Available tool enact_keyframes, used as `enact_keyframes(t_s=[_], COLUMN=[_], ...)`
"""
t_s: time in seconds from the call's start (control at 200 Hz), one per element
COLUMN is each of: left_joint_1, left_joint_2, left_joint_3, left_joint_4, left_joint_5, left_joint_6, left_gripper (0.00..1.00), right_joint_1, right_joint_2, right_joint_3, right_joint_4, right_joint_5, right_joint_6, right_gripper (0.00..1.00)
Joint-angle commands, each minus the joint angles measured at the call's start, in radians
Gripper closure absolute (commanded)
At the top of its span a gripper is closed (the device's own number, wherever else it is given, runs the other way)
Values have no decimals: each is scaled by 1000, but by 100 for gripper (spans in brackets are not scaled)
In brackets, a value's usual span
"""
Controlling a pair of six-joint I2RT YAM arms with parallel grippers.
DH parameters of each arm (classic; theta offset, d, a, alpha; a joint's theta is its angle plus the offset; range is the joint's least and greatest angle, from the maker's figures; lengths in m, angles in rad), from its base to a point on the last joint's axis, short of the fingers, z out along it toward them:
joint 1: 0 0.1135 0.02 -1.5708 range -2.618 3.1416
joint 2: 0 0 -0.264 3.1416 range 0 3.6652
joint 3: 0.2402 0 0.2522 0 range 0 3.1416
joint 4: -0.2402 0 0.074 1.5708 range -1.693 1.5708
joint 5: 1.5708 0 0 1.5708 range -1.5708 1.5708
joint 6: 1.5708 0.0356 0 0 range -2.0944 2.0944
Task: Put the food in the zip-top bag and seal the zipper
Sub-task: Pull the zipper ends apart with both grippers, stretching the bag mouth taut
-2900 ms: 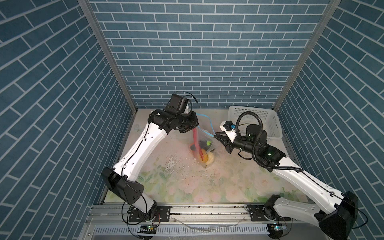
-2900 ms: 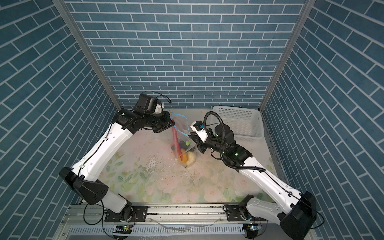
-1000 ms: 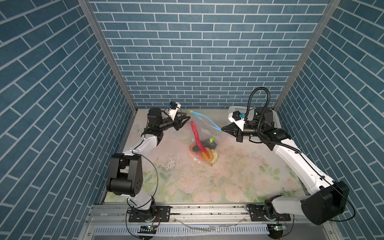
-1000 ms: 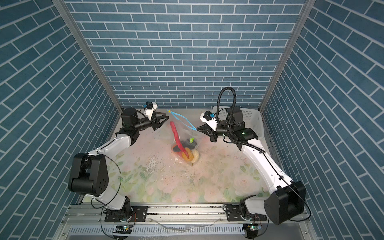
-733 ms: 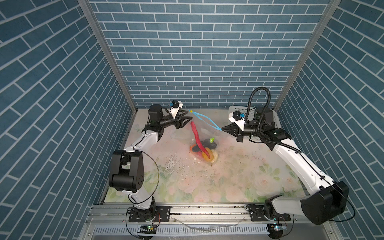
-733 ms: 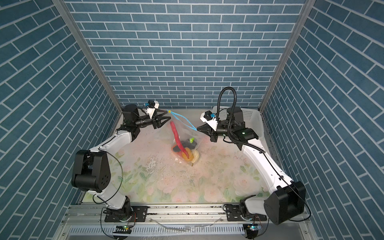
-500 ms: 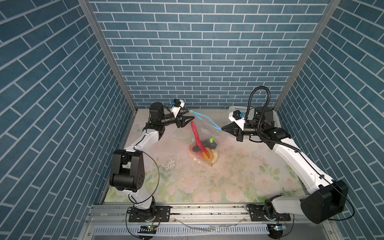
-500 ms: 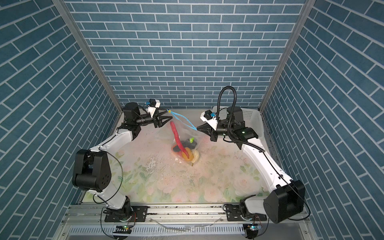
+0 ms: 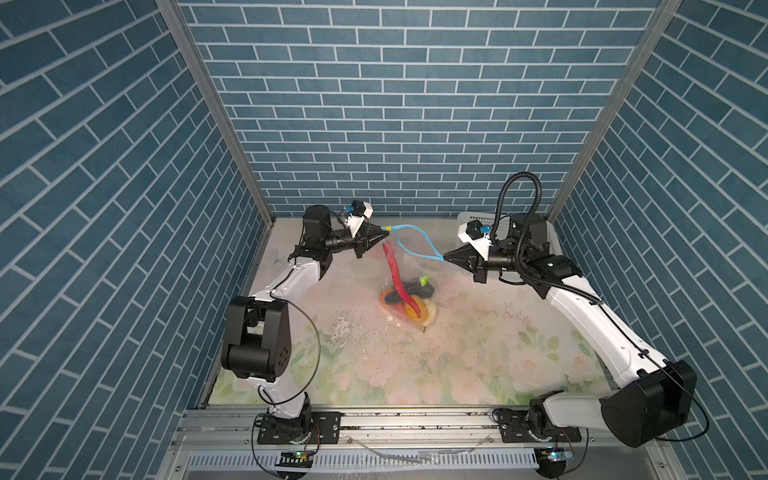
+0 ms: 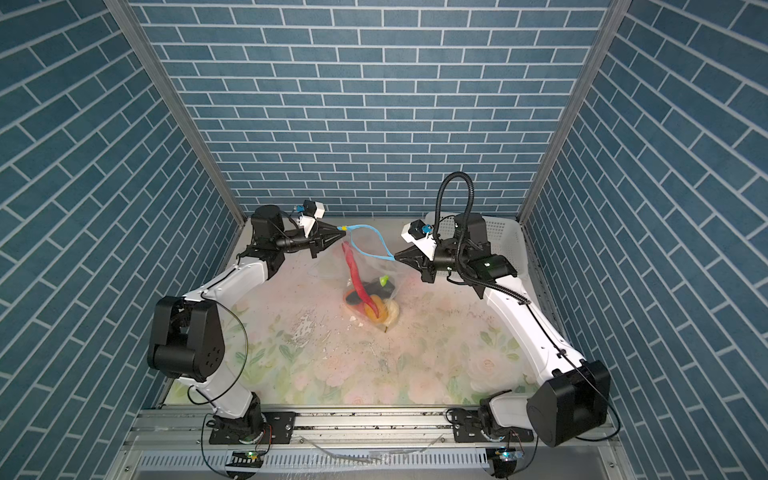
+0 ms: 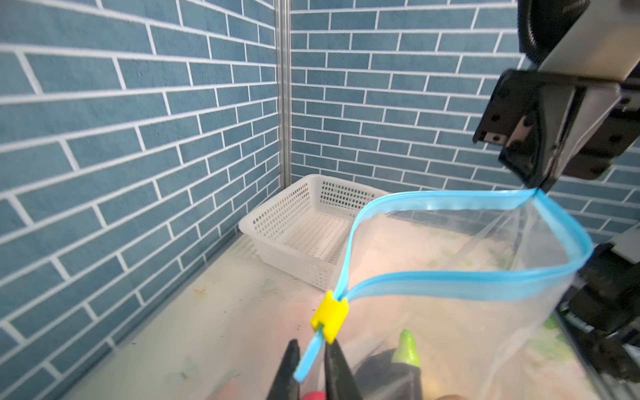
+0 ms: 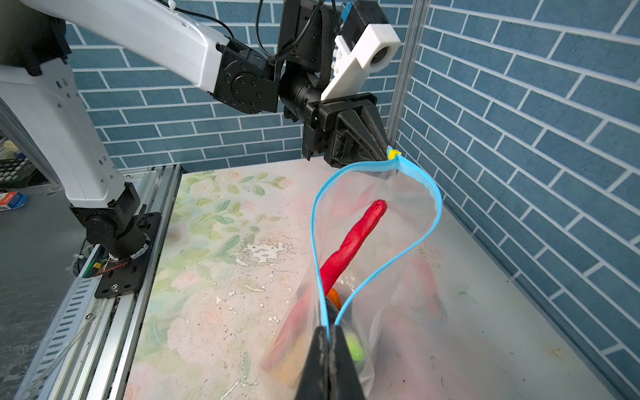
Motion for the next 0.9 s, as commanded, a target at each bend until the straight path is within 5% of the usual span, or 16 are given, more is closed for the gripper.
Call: enact_keyframes(t_s=[0.0,0.595,0.895], left_joint_1=[-6,-19,-20], left_joint_2=[-11,-313,-486], left_joint_3=[13,-173,-235], left_joint_4=[-23,-122,-323], left_joint_5=[14,-272,-422], left_joint_6=[12,-75,-131], left_gripper=[100,100,100], right_joint_1=[-7,-63,-97], right_joint_2=[-2,-30,-18], right_joint_3=[55,136,189], right_joint_4=[-4,-113,-200], right_joint_5=[-18,44,68], right_joint_6=[-16,-38,-61], right_gripper=[100,100,100])
